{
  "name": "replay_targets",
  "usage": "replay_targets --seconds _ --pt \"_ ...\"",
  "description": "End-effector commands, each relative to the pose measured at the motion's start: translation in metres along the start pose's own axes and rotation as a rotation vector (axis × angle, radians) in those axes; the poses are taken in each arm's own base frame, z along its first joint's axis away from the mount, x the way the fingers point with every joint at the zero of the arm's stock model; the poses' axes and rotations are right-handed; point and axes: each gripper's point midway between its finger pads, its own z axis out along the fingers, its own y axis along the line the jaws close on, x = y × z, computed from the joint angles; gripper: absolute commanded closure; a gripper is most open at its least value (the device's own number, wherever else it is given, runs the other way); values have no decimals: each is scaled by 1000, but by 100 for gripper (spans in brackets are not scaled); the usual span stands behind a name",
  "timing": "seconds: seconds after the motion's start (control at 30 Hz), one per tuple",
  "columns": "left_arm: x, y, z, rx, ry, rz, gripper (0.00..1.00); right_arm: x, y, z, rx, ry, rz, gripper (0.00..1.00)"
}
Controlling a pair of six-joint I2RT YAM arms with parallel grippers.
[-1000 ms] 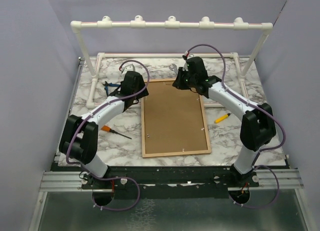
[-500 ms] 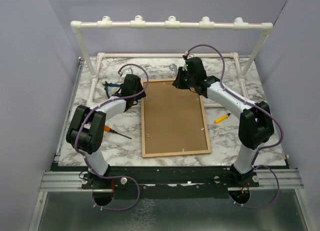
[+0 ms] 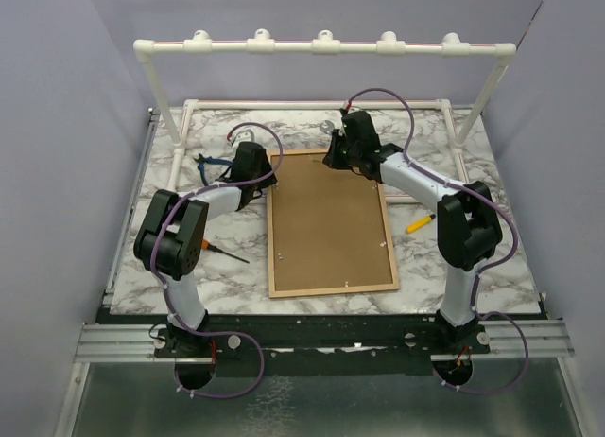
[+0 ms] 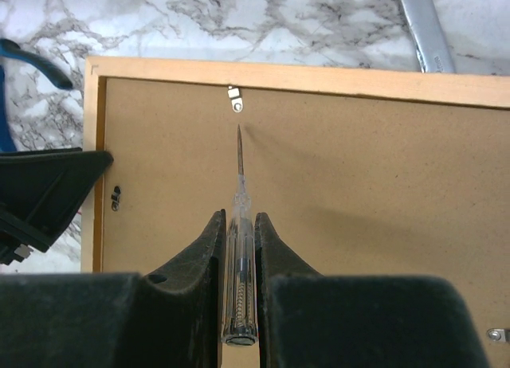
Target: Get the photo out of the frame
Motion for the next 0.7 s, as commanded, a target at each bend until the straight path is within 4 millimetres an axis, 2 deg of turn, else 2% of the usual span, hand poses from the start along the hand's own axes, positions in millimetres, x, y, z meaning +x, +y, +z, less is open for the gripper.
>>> replay_targets --seconds 0.0,0.43,0.67 --pt "-4 -5 5 24 -8 22 53 -19 -1 3 26 -56 3 99" --pt "-3 -8 4 42 -3 21 66 -14 -6 15 47 -46 2 99" --pt "-1 -11 4 66 2 16 85 -9 -6 23 48 -28 -1 99"
